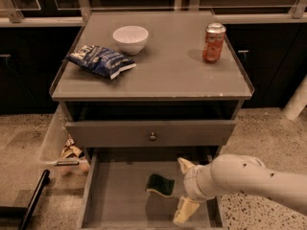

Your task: Pick sponge from middle drawer and place on counter

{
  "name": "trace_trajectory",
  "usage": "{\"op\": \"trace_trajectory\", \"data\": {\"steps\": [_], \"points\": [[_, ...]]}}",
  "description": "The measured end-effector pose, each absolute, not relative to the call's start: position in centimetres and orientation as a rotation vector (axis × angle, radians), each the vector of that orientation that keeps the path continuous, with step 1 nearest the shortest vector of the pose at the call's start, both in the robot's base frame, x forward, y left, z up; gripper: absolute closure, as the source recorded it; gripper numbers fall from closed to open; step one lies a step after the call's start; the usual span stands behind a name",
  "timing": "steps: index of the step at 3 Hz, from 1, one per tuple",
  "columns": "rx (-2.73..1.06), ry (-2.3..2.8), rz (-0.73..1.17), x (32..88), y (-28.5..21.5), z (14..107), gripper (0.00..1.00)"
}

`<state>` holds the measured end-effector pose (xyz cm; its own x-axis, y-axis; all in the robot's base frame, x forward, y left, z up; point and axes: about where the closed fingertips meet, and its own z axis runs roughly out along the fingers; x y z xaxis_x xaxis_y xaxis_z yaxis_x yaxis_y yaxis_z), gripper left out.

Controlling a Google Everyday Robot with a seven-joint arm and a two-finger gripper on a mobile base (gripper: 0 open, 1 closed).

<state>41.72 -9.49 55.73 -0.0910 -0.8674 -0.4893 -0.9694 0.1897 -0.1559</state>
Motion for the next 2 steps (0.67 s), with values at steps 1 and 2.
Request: {"op": "trace_trajectory", "data": {"steps": [1, 2], "points": [[-1.7, 1.929, 0.277, 43.5, -7.4, 53.2, 0.0], [-1.682, 1.883, 0.32, 46.4, -4.3, 46.5, 0.0]]}}
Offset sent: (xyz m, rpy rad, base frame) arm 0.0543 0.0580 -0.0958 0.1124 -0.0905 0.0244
